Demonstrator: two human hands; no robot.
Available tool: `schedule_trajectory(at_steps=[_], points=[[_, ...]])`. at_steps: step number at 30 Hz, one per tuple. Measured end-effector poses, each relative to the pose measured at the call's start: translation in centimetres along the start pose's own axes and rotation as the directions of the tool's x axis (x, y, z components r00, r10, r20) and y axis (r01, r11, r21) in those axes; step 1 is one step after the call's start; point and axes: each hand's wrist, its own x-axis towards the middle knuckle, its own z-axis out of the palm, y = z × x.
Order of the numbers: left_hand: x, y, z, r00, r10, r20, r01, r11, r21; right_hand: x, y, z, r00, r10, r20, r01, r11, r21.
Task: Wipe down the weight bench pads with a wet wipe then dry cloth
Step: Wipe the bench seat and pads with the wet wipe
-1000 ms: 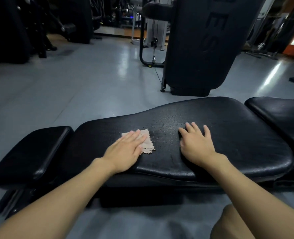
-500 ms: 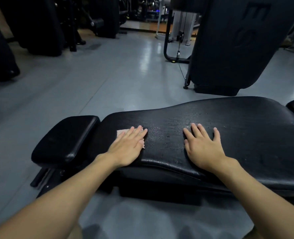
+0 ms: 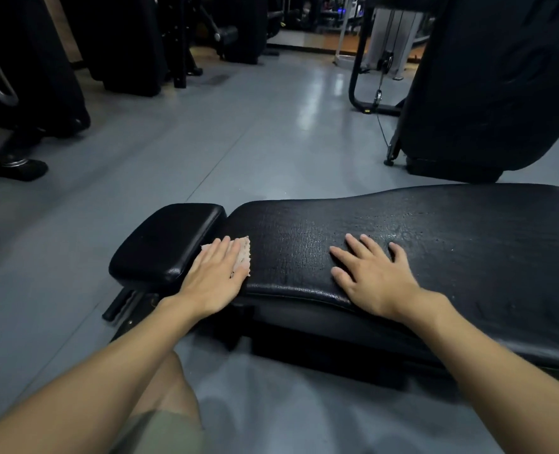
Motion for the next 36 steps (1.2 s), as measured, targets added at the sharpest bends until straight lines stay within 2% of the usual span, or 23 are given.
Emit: schedule_trajectory(at_steps=[4, 11, 17, 20, 26, 33, 36], points=[[-3.4, 0.7, 0.7, 0.996, 0.088, -0.013, -0.087, 0.996, 0.016, -0.2, 2.9, -1.0, 0.986, 0.142, -0.086, -0.146, 0.989, -0.035], [-3.4, 1.6, 1.2, 0.986, 0.167, 0.004, -0.166, 0.977, 0.135, -2.6, 8.1, -1.2, 0.948, 0.317, 0.006, -0.317, 0.948, -0.024], [-3.2, 7.3, 1.6, 0.943, 0.332, -0.030, -0.317, 0.919, 0.233, -4.0, 8.3, -0.7, 0.955, 0.296, -0.012, -0.296, 0.955, -0.016], [-2.9, 8.0, 1.3, 0.910, 0.415, -0.011, -0.404, 0.891, 0.208, -4.6, 8.4, -0.7, 0.956, 0.292, -0.014, -0.292, 0.956, -0.014], [-2.6, 5.2, 1.7, 0.933, 0.357, -0.051, -0.342, 0.921, 0.189, -5.6, 8.2, -0.4, 0.961, 0.274, -0.039, -0.274, 0.961, -0.016], [-2.3, 10.1, 2.7, 0.878, 0.474, -0.069, -0.452, 0.867, 0.213, -6.0, 8.3, -0.4, 0.963, 0.265, -0.041, -0.266, 0.964, -0.001], [-2.4, 14.2, 3.2, 0.847, 0.528, -0.063, -0.506, 0.836, 0.214, -6.2, 8.7, -0.8, 0.968, 0.245, -0.049, -0.242, 0.968, 0.066]])
